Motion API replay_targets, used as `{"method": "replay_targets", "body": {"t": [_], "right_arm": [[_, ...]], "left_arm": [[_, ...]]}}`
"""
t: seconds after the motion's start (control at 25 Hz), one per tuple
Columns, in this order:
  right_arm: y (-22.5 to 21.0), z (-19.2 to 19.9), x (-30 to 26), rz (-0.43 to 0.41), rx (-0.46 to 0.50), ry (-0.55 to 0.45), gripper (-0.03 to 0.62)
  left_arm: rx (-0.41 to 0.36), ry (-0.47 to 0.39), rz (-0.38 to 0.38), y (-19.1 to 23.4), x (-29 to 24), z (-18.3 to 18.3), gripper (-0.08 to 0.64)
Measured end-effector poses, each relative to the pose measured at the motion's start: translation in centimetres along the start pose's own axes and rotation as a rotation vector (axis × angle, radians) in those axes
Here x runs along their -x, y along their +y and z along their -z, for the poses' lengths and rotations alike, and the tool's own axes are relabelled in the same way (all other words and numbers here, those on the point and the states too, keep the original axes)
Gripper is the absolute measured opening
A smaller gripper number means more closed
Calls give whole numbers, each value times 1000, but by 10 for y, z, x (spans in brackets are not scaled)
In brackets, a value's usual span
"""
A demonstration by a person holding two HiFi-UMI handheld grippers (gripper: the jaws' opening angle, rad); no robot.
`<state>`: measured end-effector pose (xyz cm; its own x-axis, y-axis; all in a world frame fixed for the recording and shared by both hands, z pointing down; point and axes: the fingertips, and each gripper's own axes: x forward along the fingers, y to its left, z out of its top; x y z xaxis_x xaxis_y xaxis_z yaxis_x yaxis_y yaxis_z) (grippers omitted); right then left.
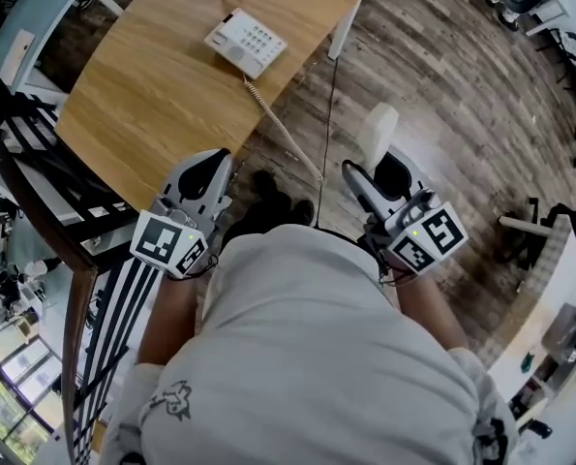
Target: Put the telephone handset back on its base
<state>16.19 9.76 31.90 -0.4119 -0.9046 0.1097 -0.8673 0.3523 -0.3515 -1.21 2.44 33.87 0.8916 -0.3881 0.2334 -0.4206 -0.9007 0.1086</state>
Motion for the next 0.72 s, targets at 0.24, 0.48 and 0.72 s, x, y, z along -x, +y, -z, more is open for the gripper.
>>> {"method": "replay_targets", "body": {"t": [0.24,0.48,0.72], "right_arm": [[-15,-10,-45,-4,7,5,221],[-20,-26,-105,-24,18,16,221],[-10,-30,-166,-64,49,39,221]], "left_arm": [[6,-13,12,36,-23,-7,6],[0,-39,-7,91,-26,-26,6],[19,-77,-32,140,-12,-30,6]]}}
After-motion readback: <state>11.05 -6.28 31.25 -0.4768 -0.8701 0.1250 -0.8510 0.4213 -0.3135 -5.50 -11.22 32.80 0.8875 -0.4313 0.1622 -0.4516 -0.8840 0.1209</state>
